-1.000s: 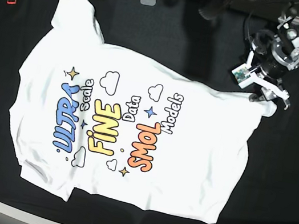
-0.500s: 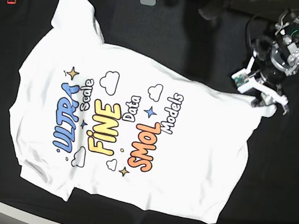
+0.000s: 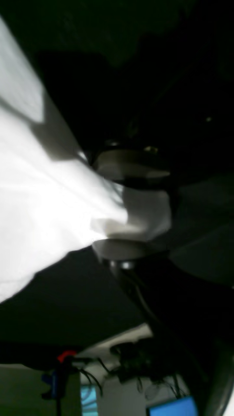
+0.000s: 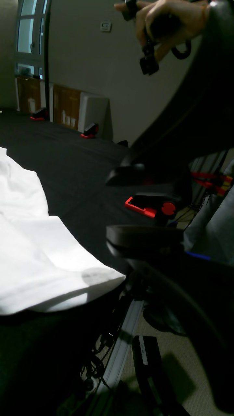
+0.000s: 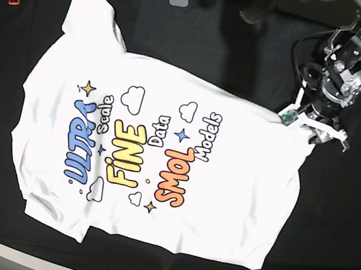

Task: Layout the t-shirt on the table in an organized manner, then fold the t-shirt properly

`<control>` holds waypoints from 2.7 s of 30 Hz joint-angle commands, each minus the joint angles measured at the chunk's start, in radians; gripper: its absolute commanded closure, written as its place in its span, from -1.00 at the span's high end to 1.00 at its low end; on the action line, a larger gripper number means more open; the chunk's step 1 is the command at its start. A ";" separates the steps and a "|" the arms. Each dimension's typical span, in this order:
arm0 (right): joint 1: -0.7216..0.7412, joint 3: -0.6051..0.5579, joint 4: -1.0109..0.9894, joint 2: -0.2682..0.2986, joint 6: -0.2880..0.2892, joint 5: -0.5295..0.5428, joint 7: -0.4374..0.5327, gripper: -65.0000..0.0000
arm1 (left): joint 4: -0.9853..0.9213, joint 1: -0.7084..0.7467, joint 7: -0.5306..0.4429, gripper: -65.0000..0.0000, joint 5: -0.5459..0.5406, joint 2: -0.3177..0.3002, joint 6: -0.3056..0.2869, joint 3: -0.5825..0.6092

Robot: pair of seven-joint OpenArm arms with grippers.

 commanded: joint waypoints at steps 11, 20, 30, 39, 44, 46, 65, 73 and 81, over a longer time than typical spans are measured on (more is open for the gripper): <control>-0.010 0.000 0.016 0.008 -0.005 -0.027 0.008 -0.39 | 0.008 -0.008 0.023 -0.14 0.025 -0.117 0.012 -0.006; -0.010 0.000 0.016 0.008 -0.005 -0.027 0.010 -0.39 | 0.013 -0.008 -0.110 -0.47 -0.049 -0.089 0.012 -0.006; 0.041 0.000 0.016 0.008 0.025 0.105 0.010 -0.39 | 0.013 -0.010 -0.062 -1.00 -0.050 -0.081 0.012 -0.006; 0.128 0.001 0.015 -0.020 0.117 0.336 0.073 -0.39 | 0.019 -0.010 -0.023 -1.00 -0.050 -0.079 0.012 -0.006; 0.132 0.001 0.013 -0.025 0.180 0.401 0.116 -0.39 | 0.019 -0.010 -0.023 -1.00 -0.050 -0.079 0.012 -0.006; 0.140 0.001 0.013 -0.025 0.179 0.401 0.116 -0.39 | 0.019 -0.010 -0.023 -1.00 -0.051 -0.079 0.012 -0.006; 0.172 0.059 -0.158 -0.138 0.110 0.248 0.118 -0.09 | 0.019 -0.010 -0.022 -1.00 -0.053 -0.079 0.012 -0.006; 0.172 0.105 -0.161 -0.138 0.152 0.369 0.122 -0.09 | 0.019 -0.010 -0.023 -1.00 -0.053 -0.079 0.012 -0.006; 0.172 0.124 -0.162 -0.138 0.175 0.293 0.163 -0.40 | 0.019 -0.010 -0.022 -1.00 -0.053 -0.079 0.012 -0.006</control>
